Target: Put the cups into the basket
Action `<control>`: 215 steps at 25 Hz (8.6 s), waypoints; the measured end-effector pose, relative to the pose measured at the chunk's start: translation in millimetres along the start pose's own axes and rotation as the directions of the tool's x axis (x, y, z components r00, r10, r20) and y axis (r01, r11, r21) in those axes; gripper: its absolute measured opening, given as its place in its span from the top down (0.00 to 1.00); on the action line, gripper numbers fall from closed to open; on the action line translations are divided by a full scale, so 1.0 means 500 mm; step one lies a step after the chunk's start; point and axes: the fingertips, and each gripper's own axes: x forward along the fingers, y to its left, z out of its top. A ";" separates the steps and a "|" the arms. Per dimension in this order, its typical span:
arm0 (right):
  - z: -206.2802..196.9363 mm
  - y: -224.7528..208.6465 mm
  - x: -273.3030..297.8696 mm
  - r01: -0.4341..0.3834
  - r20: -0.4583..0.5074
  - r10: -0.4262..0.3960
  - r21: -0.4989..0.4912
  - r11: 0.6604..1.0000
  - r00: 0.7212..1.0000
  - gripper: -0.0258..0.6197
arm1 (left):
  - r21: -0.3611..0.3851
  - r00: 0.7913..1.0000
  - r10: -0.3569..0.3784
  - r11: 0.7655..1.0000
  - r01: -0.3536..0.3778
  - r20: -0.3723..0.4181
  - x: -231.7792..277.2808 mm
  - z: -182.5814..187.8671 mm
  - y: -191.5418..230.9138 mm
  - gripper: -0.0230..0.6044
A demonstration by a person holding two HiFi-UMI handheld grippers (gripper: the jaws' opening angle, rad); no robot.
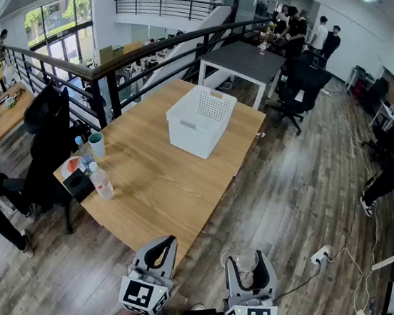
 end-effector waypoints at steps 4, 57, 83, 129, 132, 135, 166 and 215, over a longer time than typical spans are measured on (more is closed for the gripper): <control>0.007 -0.015 -0.010 0.003 0.017 -0.003 0.006 1.000 1.000 0.53 | 0.006 1.000 -0.001 1.000 0.001 0.000 0.007 0.003 -0.015 0.95; -0.041 -0.274 0.032 -0.087 -0.004 0.087 0.040 0.995 0.996 0.53 | -0.008 0.999 0.042 0.999 -0.042 -0.030 0.226 -0.044 -0.182 0.95; 0.021 -0.227 0.301 -0.077 -0.009 0.077 -0.038 0.996 0.997 0.53 | -0.045 1.000 -0.025 0.999 0.024 -0.001 0.406 -0.012 0.018 0.95; -0.009 -0.717 0.360 0.023 0.036 -0.024 0.014 1.000 0.999 0.53 | 0.004 0.997 -0.081 0.997 0.081 -0.002 0.818 -0.034 -0.254 0.95; -0.003 -0.752 0.359 0.025 0.045 -0.026 0.020 0.999 0.999 0.53 | 0.011 0.996 -0.084 0.996 0.084 -0.002 0.844 -0.028 -0.278 0.95; -0.002 -0.784 0.363 0.027 0.049 -0.028 0.024 0.999 0.998 0.53 | 0.014 0.997 -0.082 0.996 0.083 -0.005 0.868 -0.027 -0.296 0.95; 0.014 -0.899 0.698 0.021 0.031 -0.020 -0.012 1.000 0.999 0.53 | -0.017 0.997 -0.081 0.997 0.081 0.000 1.177 -0.031 -0.151 0.95; 0.031 -0.998 1.124 -0.359 0.068 0.358 0.001 0.933 0.931 0.53 | -0.013 0.947 0.319 0.948 -0.318 0.031 1.427 -0.006 0.046 0.95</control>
